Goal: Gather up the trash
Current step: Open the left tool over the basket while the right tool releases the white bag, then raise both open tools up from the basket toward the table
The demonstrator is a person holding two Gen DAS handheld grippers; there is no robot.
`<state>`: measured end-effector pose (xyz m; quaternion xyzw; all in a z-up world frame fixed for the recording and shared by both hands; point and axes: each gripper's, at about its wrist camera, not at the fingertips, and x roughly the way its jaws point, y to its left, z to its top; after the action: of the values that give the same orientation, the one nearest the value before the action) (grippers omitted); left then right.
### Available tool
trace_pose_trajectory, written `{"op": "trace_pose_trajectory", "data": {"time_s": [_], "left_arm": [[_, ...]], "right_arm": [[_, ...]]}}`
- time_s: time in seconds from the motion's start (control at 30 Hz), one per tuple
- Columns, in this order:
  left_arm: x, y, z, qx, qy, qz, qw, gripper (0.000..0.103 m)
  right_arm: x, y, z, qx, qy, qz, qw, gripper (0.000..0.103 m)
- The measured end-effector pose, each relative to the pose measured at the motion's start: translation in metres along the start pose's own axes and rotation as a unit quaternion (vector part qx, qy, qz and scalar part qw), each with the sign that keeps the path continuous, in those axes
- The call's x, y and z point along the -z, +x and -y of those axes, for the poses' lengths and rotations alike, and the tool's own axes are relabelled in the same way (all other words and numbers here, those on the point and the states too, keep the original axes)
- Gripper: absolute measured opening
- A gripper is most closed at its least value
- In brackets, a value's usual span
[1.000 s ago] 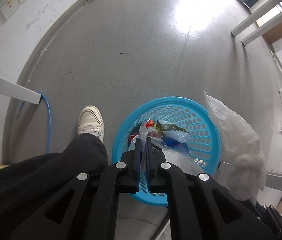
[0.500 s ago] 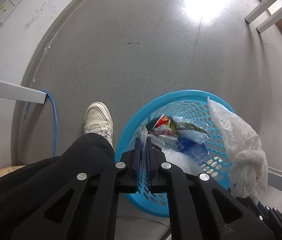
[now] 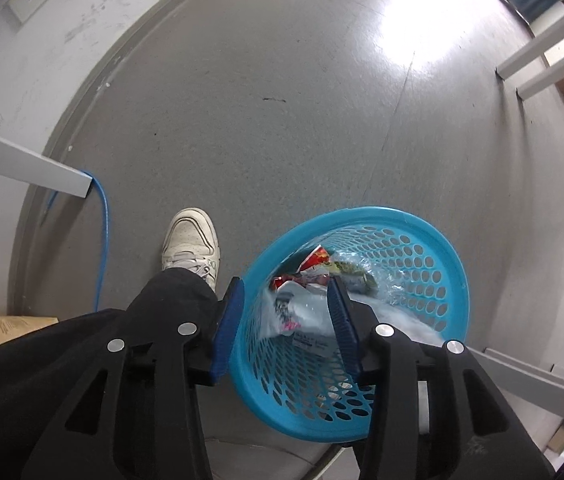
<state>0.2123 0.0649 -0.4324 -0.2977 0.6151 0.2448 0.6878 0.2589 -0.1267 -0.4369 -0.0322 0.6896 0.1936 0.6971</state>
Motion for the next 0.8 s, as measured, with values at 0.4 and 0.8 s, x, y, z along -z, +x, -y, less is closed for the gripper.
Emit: {"op": "trace_pose_trajectory", "data": {"time_s": [0.4, 0.8], "left_arm": [[0.033, -0.055, -0.031, 0.033, -0.010, 0.006, 0.9994, 0.046], [0.091, -0.141, -0.032, 0.044, 0.085, 0.115, 0.9887, 0.053]], "right_arm": [[0.025, -0.038, -0.014, 0.007, -0.046, 0.049, 0.998, 0.040], [0.092, -0.107, -0.036, 0.009, -0.120, 0.132, 0.984, 0.049]]}}
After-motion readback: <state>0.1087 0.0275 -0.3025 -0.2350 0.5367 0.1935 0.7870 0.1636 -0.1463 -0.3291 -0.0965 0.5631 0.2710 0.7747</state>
